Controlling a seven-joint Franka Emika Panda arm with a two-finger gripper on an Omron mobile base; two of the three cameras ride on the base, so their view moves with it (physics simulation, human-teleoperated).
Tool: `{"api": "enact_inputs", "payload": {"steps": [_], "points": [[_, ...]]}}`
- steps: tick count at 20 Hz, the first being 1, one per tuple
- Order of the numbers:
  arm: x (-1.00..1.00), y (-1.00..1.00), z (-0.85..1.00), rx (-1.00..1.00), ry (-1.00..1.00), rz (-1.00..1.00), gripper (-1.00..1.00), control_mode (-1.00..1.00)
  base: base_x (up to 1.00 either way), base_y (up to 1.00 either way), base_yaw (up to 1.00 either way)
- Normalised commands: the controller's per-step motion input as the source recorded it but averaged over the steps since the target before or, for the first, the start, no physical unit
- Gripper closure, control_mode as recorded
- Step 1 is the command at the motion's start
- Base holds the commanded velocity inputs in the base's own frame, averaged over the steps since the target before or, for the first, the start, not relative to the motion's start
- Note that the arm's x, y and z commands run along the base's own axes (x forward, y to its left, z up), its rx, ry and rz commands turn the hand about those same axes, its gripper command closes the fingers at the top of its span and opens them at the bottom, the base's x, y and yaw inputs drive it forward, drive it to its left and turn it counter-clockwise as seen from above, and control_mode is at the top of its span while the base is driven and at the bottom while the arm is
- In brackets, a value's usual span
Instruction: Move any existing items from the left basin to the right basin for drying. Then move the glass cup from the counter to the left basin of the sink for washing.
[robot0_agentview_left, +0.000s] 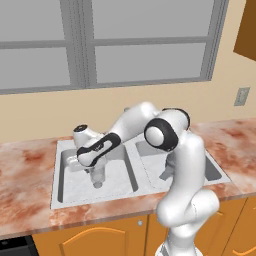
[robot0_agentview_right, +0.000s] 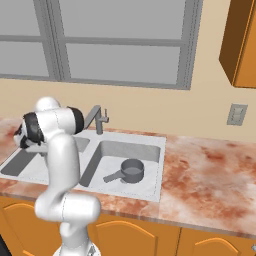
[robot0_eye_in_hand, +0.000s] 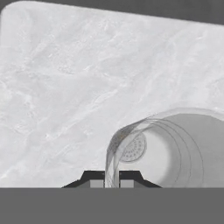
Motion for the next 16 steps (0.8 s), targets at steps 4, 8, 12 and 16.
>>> {"api": "enact_inputs", "payload": {"steps": [4,8,12,16], "points": [[0.22,0.21,-0.40,-0.04,0.00,0.00,1.00,-1.00,0.00,0.00,0.00],[0.18,0.16,-0.38,-0.03,0.00,0.00,1.00,-1.00,0.00,0.00,0.00],[0.06,0.07,-0.27,0.00,0.00,0.00,1.00,-1.00,0.00,0.00,0.00],[0.01,0.01,-0.22,0.00,0.00,0.00,-1.00,-1.00,0.00,0.00,0.00]]}}
